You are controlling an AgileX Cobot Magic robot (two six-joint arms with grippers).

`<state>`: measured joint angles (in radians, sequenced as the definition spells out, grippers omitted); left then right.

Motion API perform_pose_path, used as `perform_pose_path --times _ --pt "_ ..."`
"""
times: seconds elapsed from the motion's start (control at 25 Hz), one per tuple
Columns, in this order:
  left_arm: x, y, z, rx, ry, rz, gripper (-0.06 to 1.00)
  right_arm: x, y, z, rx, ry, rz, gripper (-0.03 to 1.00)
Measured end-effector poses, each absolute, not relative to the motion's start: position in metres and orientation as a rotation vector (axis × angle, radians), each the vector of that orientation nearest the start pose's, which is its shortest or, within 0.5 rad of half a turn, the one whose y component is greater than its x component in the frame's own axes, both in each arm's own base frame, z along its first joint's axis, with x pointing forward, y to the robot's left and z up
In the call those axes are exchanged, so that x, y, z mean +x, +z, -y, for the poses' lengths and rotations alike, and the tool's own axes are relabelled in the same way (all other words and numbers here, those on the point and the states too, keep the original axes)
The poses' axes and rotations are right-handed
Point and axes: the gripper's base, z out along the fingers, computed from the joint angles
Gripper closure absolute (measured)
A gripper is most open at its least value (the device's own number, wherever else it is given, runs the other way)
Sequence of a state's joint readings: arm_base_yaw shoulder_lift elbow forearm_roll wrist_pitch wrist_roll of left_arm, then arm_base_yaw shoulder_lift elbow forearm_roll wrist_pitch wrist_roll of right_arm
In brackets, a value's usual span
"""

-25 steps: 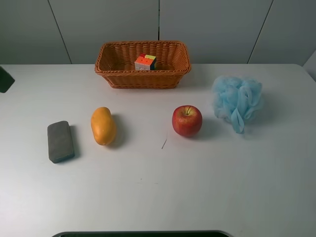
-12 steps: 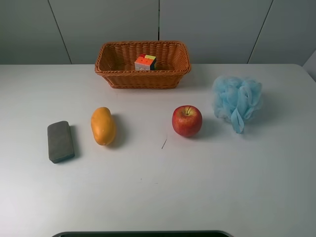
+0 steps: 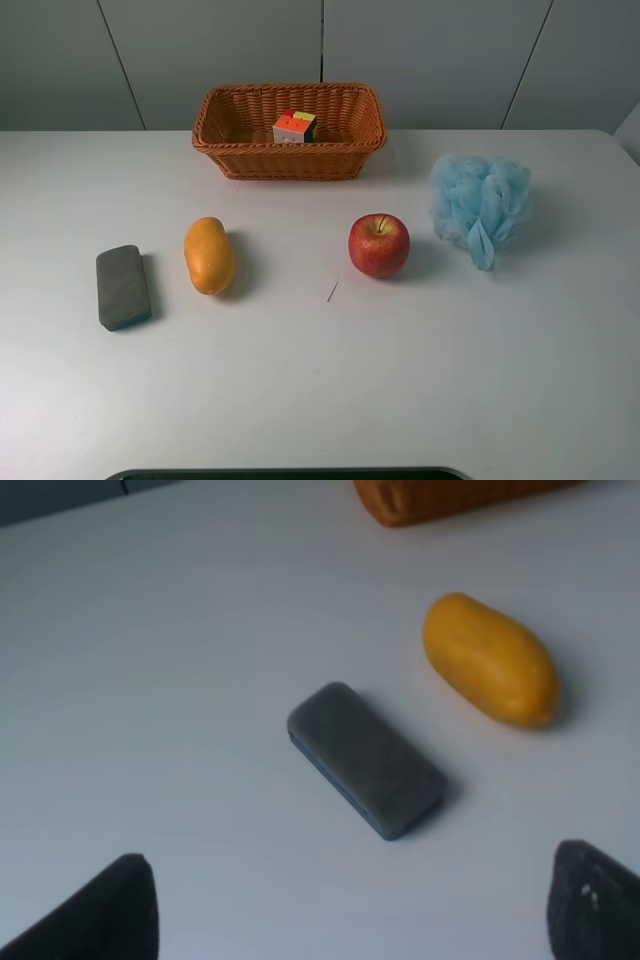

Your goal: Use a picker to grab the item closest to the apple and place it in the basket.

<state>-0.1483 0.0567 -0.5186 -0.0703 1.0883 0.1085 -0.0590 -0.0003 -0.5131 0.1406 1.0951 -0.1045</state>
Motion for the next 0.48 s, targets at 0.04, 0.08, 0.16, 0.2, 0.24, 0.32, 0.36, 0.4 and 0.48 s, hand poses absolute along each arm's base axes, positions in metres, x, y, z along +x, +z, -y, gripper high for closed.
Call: perform_pose_path --times 0.04,0.08,0.16,0.2,0.24,0.32,0.36,0.4,0.48 --pt "-0.0044 0.2805 0.0051 0.257 -0.101 -2.067 0.20 -0.0077 0.2788 -0.0118 -0.057 0.068 -2.057 0.27" --pt "-0.0067 0.2804 0.0050 0.241 -0.094 -2.053 0.20 -0.0077 0.2788 -0.0118 -0.057 0.068 -2.057 0.27" --pt "-0.0082 0.2804 0.0051 0.218 -0.081 -2.045 0.20 -0.0077 0.2788 -0.0118 -0.057 0.068 -2.057 0.27" --pt "-0.0085 0.2803 0.0051 0.214 -0.079 -2.043 0.20 -0.0077 0.2788 -0.0118 -0.057 0.068 -2.057 0.27" --pt "-0.0085 0.2804 0.0052 0.211 -0.078 -2.043 0.20 -0.0077 0.2788 -0.0118 -0.057 0.068 -2.057 0.27" --pt "-0.0089 0.2803 0.0053 0.211 -0.080 -2.041 0.20 -0.0077 0.2788 -0.0119 -0.057 0.069 -2.057 0.27" --pt "-0.0089 0.2803 0.0053 0.211 -0.080 -2.041 0.20 -0.0077 0.2788 -0.0119 -0.057 0.069 -2.057 0.27" --pt "-0.0089 0.2803 0.0053 0.211 -0.080 -2.041 0.20 -0.0077 0.2788 -0.0119 -0.057 0.069 -2.057 0.27" --pt "-0.0089 0.2803 0.0053 0.211 -0.081 -2.041 0.20 -0.0077 0.2788 -0.0119 -0.057 0.069 -2.057 0.27"
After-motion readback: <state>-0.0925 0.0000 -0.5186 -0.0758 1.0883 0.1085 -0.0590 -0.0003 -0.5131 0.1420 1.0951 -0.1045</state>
